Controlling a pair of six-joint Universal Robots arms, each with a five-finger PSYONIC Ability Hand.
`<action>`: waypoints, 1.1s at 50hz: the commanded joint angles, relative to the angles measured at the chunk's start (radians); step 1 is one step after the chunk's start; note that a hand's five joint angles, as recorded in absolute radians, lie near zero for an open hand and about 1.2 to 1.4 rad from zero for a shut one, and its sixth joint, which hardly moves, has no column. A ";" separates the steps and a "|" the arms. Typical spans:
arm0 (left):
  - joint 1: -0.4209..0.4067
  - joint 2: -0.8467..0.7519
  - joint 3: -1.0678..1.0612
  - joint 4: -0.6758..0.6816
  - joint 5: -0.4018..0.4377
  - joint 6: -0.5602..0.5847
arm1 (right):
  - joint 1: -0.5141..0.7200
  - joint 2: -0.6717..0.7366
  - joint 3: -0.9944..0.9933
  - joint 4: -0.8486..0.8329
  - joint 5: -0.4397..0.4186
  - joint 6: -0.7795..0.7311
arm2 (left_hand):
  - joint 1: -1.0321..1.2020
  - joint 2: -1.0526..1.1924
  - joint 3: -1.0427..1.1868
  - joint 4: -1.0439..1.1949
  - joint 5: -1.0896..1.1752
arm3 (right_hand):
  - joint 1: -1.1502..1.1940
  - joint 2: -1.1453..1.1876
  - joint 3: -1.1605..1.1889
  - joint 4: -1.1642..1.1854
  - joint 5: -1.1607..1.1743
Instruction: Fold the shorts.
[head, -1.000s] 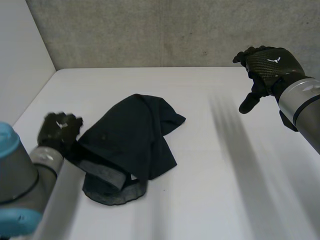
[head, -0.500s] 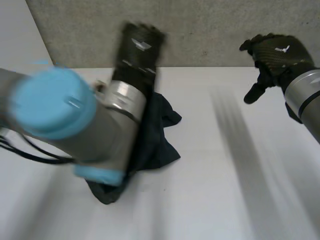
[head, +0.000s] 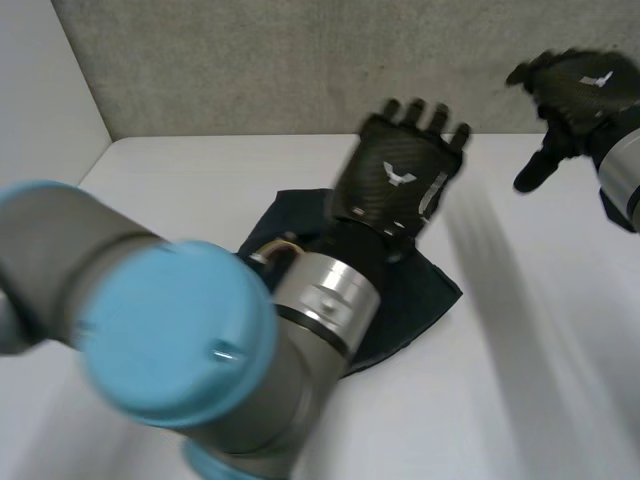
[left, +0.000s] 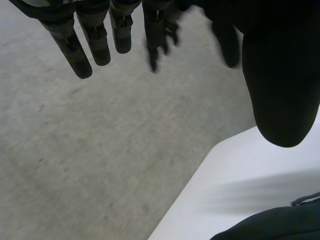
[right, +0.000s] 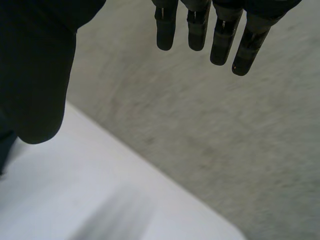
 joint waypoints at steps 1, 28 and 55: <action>0.106 0.169 -0.111 -0.165 0.000 -0.149 | 0.010 0.065 -0.030 0.155 -0.080 -0.022 | -0.016 -0.027 -0.040 -0.029 -0.046 | -0.032 -0.052 -0.038 -0.065 -0.072; 0.473 0.265 -0.400 -0.202 0.014 -0.297 | 0.025 0.425 0.080 -0.033 -0.190 0.630 | -0.015 -0.026 -0.039 -0.028 -0.045 | -0.032 -0.052 -0.038 -0.065 -0.072; 0.482 0.265 -0.450 -0.155 0.012 -0.297 | 0.039 0.773 -0.595 -0.295 -0.065 -0.226 | -0.016 -0.027 -0.040 -0.029 -0.046 | 0.106 0.086 0.101 0.074 0.067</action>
